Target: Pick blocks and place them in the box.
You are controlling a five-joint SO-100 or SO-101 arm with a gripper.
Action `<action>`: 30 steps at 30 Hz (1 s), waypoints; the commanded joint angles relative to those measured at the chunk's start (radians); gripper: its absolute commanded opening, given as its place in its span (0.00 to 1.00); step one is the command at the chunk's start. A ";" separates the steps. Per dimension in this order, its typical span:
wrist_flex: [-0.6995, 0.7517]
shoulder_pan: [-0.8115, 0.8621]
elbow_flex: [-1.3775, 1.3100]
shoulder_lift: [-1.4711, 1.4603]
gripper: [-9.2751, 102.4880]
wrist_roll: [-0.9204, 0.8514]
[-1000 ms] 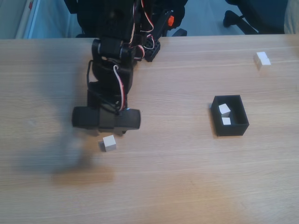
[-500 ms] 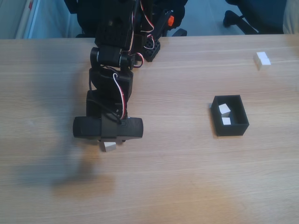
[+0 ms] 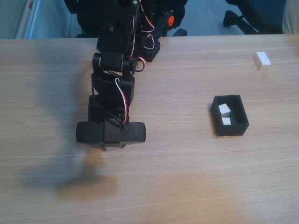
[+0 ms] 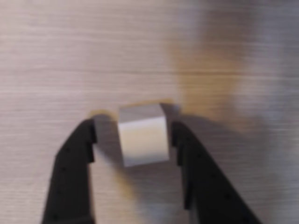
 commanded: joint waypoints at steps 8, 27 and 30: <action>-0.005 0.006 -0.057 0.008 0.10 -0.002; 0.416 -0.456 -0.063 0.489 0.08 0.298; 0.459 -0.626 -0.064 0.535 0.08 0.410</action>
